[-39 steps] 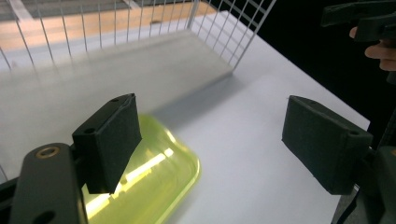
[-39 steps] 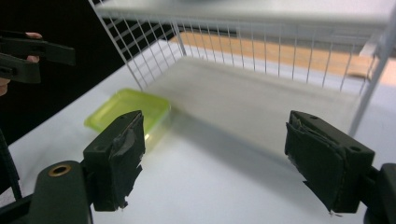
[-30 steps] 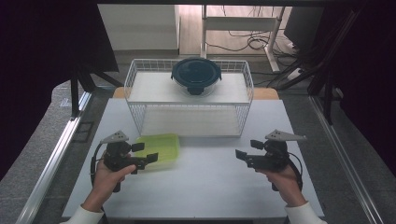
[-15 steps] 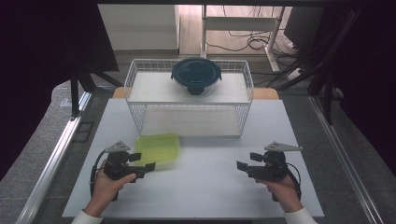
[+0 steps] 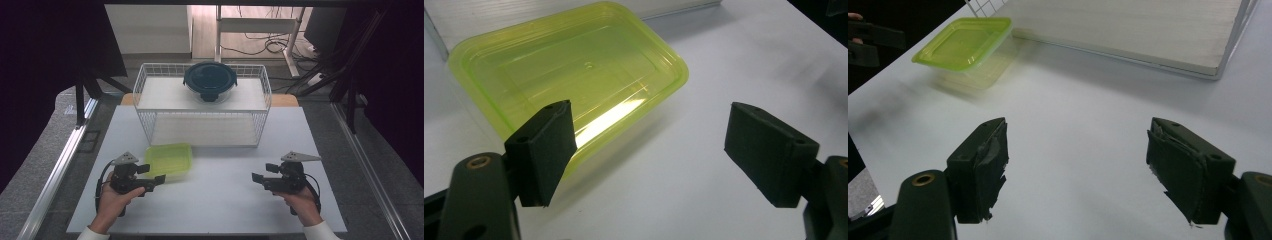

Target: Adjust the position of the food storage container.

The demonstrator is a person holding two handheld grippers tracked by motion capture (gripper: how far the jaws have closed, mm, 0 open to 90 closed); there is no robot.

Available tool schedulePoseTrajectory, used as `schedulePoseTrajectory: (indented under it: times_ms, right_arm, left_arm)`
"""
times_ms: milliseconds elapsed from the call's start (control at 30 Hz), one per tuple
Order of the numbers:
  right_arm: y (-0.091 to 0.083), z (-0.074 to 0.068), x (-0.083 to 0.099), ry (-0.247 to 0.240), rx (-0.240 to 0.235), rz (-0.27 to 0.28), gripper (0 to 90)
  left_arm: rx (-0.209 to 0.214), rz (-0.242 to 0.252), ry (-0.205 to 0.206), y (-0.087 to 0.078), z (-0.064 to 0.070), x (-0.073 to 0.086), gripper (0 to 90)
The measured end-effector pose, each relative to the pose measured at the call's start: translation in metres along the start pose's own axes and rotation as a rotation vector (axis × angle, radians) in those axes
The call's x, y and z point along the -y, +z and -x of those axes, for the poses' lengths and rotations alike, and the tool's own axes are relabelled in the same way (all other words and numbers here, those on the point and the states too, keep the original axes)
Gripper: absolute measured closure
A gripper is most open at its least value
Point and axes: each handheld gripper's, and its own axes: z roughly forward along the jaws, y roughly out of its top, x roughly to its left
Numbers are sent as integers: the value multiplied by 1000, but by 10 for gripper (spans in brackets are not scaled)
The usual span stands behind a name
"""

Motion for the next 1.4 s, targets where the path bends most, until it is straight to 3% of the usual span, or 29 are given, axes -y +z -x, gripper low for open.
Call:
schedulePoseTrajectory:
  times_ms: [233,367,533,800,1100,1267,1400]
  right_arm:
    - [14,-3,-5,-3,3,-22,239]
    - [12,-8,-1,-15,2,-35,240]
    - [8,-11,3,-11,4,-42,241]
    - [5,-11,6,6,3,-46,243]
    - [8,-4,9,46,0,-60,248]
    - [12,-7,9,39,-4,-67,249]
    - [14,-9,8,46,-19,-73,249]
  left_arm:
    - [-27,8,4,-8,-4,-1,230]
    - [-54,11,-10,-7,-8,-7,278]
    - [-64,1,1,-1,-9,-16,364]
    - [-119,-40,73,18,-20,-43,550]
    - [-139,-110,144,31,-35,-72,890]
    - [-183,-134,174,42,-42,-83,900]
    - [-233,-153,222,56,-45,-86,900]
